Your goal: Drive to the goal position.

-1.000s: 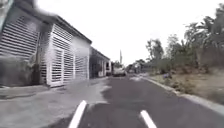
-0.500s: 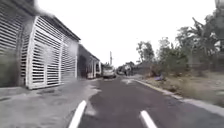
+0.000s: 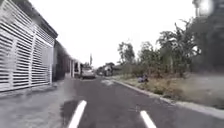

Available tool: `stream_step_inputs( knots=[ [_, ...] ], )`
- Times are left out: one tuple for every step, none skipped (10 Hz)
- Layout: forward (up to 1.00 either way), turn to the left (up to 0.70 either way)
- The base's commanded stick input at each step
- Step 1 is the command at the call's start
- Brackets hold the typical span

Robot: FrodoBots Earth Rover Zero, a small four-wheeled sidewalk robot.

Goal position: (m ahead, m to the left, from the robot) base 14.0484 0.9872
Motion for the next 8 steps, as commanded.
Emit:
stream_step_inputs(
  knots=[
    [1.0,0.0],
    [1.0,0.0],
    [1.0,0.0],
    [1.0,0.0],
    [1.0,0.0],
    [1.0,0.0],
    [1.0,0.02],
    [1.0,0.07]
  ],
)
